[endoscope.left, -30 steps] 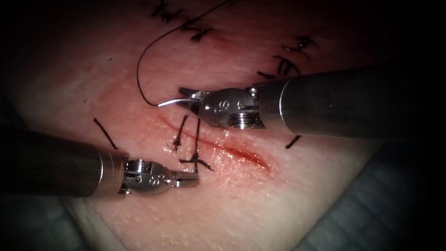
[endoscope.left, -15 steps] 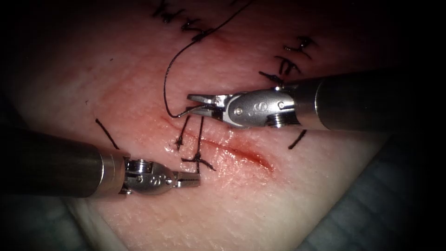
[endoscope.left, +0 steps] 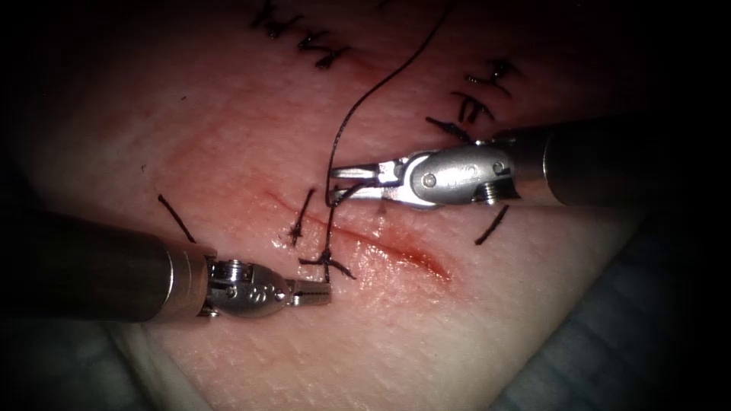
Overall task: Wound Closure
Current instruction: Throw the needle through the top half of the cut with the right needle driver
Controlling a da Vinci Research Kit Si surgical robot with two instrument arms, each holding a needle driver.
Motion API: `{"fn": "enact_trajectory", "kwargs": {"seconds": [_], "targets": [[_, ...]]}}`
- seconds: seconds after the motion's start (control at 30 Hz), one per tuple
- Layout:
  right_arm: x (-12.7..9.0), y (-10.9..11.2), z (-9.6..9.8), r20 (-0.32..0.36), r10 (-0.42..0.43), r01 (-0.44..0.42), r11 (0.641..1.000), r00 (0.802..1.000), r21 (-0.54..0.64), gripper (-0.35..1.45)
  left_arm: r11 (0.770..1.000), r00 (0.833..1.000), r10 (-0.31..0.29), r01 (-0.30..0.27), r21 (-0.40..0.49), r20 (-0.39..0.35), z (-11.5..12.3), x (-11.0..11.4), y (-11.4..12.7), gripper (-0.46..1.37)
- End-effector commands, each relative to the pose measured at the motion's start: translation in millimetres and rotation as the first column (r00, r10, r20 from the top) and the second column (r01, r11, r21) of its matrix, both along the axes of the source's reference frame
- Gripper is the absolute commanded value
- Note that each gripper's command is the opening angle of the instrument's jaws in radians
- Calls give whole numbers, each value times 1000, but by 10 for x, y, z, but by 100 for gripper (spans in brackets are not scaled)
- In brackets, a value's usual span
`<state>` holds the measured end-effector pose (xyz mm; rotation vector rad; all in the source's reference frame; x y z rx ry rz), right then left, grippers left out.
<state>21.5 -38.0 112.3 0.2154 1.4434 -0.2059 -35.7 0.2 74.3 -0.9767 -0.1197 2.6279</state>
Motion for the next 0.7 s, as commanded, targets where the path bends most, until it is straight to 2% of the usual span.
{"fn": "enact_trajectory", "kwargs": {"seconds": [0.03,0.13,0.27,0.3,0.33,0.37,0.43,0.47,0.53,0.6,0.7], "targets": [[0,-1,2,-10,-11,11,1000,1000,3,-35,1000,1000,2,-2,4,1,0,-1,0,-35],[2,-5,7,13,-20,20,1000,1000,-8,-35,1000,1000,6,-6,0,1,0,-2,1,-35],[4,-7,5,82,39,-40,999,996,1,-35,1000,1000,7,-7,0,1,0,-1,1,-35],[4,-7,2,95,63,-63,998,994,-3,-20,1000,1000,7,-7,0,1,0,0,1,-35],[4,-8,-1,106,91,-91,996,990,-6,33,1000,1000,7,-7,0,1,0,0,0,-35],[4,-8,-2,110,96,-96,995,989,-6,42,1000,1000,7,-7,0,1,0,0,0,-35],[5,-8,-6,136,127,-127,992,982,-9,90,1000,1000,7,-7,0,1,0,1,0,-35],[6,-8,-10,151,142,-142,990,978,-8,105,1000,1000,7,-7,0,1,0,1,0,-35],[7,-8,-16,177,168,-169,986,970,-5,118,1000,1000,7,-7,0,1,0,1,0,-35],[7,-7,-20,195,185,-188,982,963,-3,124,1000,1000,7,-7,0,1,0,1,0,-35],[8,-3,-28,240,230,-233,972,943,-17,133,1000,1000,7,-7,0,1,1,1,0,-35]]}}
